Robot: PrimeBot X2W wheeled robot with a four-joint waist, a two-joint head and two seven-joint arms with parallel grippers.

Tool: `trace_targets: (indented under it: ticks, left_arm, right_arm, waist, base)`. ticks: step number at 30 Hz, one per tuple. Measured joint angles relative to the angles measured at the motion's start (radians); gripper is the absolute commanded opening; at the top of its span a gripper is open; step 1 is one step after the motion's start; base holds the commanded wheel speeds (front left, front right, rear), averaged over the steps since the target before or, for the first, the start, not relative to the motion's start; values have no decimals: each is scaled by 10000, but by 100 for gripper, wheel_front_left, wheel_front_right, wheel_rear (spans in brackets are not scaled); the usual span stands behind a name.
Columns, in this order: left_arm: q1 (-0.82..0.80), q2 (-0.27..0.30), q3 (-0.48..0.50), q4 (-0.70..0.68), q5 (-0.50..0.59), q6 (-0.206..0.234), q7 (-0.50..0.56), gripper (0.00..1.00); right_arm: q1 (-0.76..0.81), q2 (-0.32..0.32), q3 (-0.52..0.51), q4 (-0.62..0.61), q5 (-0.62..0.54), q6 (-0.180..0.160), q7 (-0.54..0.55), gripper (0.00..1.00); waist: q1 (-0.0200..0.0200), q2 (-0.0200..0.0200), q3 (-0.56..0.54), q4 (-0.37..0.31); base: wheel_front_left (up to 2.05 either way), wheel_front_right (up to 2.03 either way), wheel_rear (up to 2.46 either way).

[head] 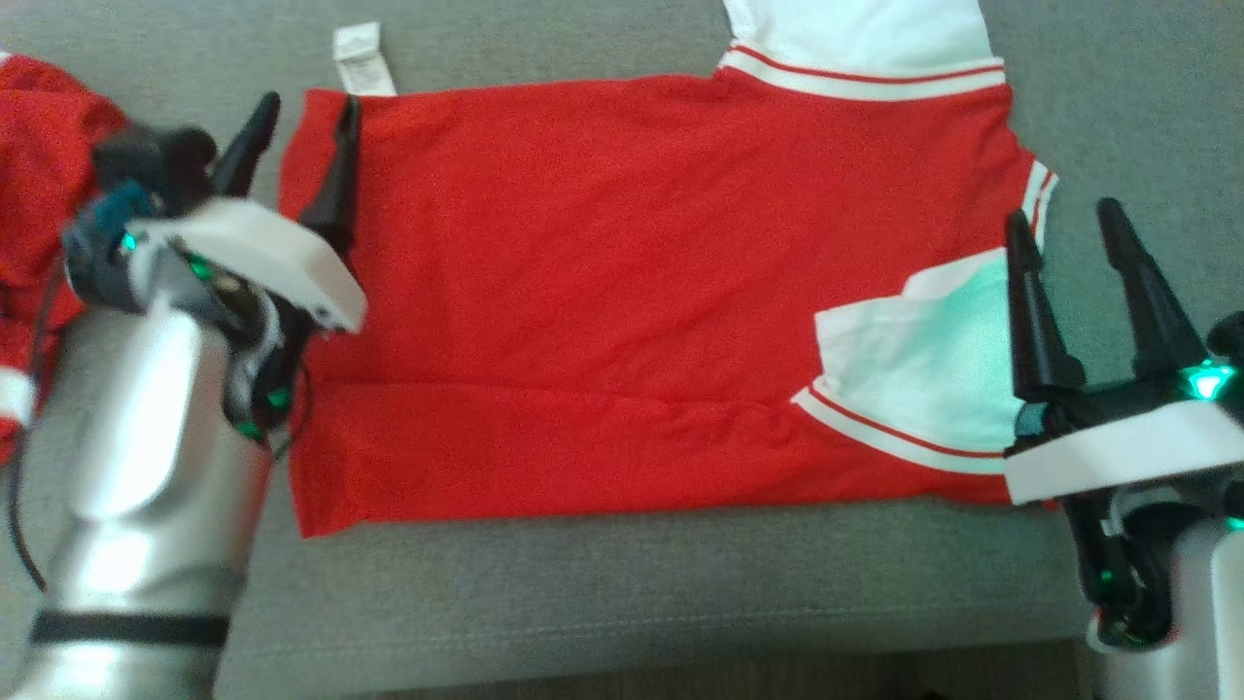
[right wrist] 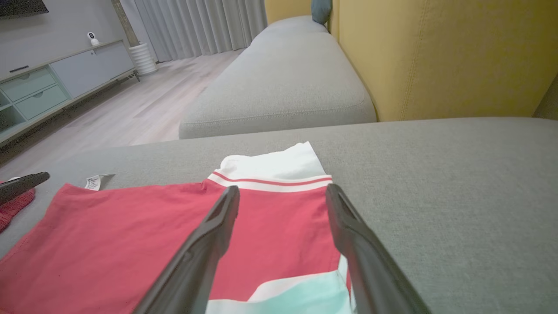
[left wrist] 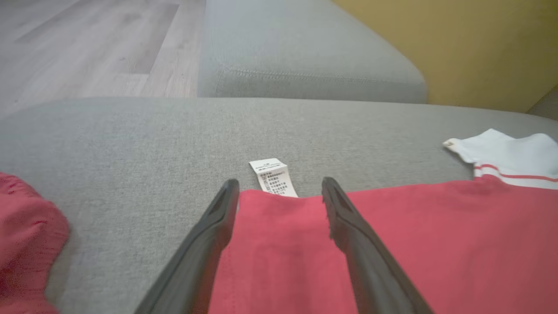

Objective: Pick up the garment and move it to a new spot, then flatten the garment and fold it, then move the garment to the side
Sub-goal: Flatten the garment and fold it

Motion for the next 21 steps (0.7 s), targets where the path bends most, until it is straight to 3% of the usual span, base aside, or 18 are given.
trace_targets:
  ticks: [7, 11, 12, 13, 14, 21]
  left_arm:
    - [-1629, 268, 234, 2997, -405, -497, 585, 100]
    - [-2150, 353, 196, 3804, -491, -713, 813, 98]
    - [-2279, 353, 173, 3940, -504, -763, 872, 44]
    - [-2389, 359, 140, 4071, -504, -794, 892, 4]
    - [-2443, 370, 96, 4144, -504, -828, 884, 0]
    - [-2531, 311, -207, 4374, -385, -840, 247, 0]
  right_arm:
    - [-222, -2, 276, 466, 100, 0, -199, 100]
    - [-221, -2, 263, 623, 196, 0, -303, 100]
    - [-221, -2, 242, 667, 198, 0, -339, 100]
    - [-222, 0, 222, 706, 205, 0, -349, 100]
    - [-222, 0, 198, 740, 219, 0, -351, 100]
    - [-1014, -161, -109, 1358, 324, 0, -251, 100]
  waist:
    - [0, 0, 436, -599]
    - [-2, 0, 527, -721]
    - [-2, 0, 529, -720]
    - [-2, 0, 532, -714]
    - [-2, 0, 533, -699]
    - [-2, 0, 510, -535]
  base:
    - [0, 0, 0]
    - [0, 0, 0]
    - [0, 0, 0]
    - [0, 0, 0]
    - [0, 0, 0]
    - [0, 0, 0]
